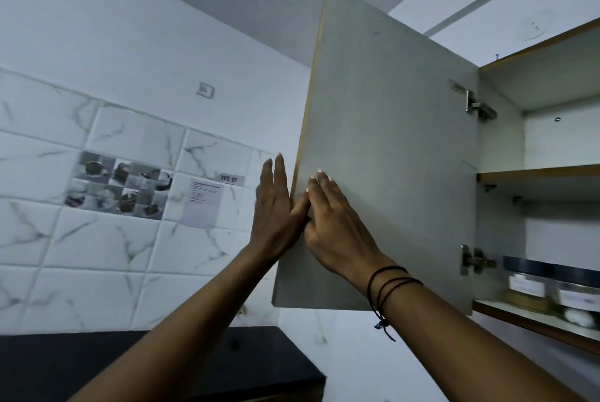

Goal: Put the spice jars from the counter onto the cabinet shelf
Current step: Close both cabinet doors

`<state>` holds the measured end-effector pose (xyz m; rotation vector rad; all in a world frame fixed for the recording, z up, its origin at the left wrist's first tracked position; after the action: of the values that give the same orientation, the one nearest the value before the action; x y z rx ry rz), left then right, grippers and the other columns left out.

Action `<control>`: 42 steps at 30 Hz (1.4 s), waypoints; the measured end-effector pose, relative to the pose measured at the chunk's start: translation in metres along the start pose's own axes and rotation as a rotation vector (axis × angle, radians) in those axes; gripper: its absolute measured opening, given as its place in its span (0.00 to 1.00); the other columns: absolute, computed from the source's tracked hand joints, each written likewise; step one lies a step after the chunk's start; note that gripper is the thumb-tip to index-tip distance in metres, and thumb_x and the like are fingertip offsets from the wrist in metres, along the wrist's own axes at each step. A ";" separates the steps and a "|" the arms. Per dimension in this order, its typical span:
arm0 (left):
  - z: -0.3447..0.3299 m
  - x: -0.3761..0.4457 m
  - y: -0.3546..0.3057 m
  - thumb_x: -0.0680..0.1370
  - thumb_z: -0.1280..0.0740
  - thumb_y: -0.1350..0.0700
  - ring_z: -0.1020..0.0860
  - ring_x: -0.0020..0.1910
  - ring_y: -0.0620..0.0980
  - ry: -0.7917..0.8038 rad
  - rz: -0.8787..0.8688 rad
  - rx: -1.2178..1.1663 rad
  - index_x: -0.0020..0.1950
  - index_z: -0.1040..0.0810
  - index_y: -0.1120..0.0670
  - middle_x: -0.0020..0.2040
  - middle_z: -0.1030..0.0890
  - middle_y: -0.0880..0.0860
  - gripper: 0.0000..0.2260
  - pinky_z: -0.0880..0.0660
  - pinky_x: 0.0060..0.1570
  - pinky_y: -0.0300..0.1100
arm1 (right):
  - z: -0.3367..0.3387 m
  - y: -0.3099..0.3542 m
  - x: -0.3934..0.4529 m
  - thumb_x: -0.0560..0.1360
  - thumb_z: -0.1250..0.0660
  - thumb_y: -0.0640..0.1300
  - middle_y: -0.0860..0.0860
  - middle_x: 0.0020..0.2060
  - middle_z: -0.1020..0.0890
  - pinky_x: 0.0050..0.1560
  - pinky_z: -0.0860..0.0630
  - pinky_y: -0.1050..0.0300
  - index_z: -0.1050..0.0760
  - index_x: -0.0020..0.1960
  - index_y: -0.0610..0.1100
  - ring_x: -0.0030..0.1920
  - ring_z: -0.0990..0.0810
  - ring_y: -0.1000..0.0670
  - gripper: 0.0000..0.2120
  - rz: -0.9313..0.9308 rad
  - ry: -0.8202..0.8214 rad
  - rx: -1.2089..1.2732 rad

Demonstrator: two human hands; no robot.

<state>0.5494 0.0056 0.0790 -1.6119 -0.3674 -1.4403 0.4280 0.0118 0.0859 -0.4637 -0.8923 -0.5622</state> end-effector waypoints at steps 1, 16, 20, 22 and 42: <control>0.000 0.000 0.006 0.76 0.43 0.41 0.50 0.81 0.49 0.051 0.052 -0.097 0.82 0.54 0.50 0.83 0.51 0.51 0.37 0.52 0.77 0.43 | -0.004 0.002 0.002 0.79 0.44 0.41 0.46 0.80 0.52 0.78 0.52 0.54 0.51 0.79 0.42 0.79 0.56 0.48 0.31 -0.017 0.011 0.019; -0.003 -0.041 -0.058 0.75 0.37 0.59 0.22 0.65 0.45 0.187 -0.003 -0.672 0.71 0.29 0.49 0.65 0.21 0.46 0.24 0.25 0.65 0.47 | 0.034 0.008 -0.046 0.80 0.45 0.41 0.53 0.80 0.53 0.78 0.52 0.59 0.51 0.80 0.46 0.78 0.57 0.57 0.30 -0.052 -0.100 0.229; -0.010 -0.065 -0.107 0.75 0.37 0.61 0.24 0.67 0.48 0.237 -0.069 -0.805 0.74 0.33 0.51 0.67 0.24 0.49 0.27 0.25 0.65 0.47 | 0.072 0.005 -0.082 0.79 0.45 0.45 0.58 0.79 0.50 0.72 0.52 0.73 0.50 0.79 0.49 0.77 0.54 0.63 0.31 -0.068 -0.184 0.313; -0.021 -0.077 -0.135 0.76 0.37 0.61 0.25 0.68 0.52 0.269 -0.089 -0.887 0.76 0.35 0.51 0.69 0.25 0.52 0.28 0.26 0.66 0.52 | 0.094 -0.004 -0.100 0.77 0.44 0.45 0.57 0.79 0.47 0.72 0.49 0.74 0.49 0.79 0.49 0.77 0.49 0.63 0.31 -0.087 -0.238 0.352; -0.270 -0.171 -0.369 0.82 0.57 0.45 0.69 0.78 0.44 0.364 -0.405 -0.691 0.79 0.64 0.46 0.80 0.68 0.48 0.27 0.68 0.77 0.54 | 0.301 -0.181 -0.279 0.83 0.45 0.46 0.52 0.70 0.29 0.61 0.32 0.76 0.39 0.77 0.48 0.66 0.28 0.55 0.23 -0.613 -0.468 -0.106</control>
<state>0.0643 0.0542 0.0542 -1.8032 0.0377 -2.3071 -0.0045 0.1245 0.0466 -0.4214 -1.4756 -1.0903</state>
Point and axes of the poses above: each hand's wrist, its own x-axis towards the middle knuckle, its own z-axis out of the back of the hand, y = z × x, the point moved 4 cm from there along x, towards the middle knuckle
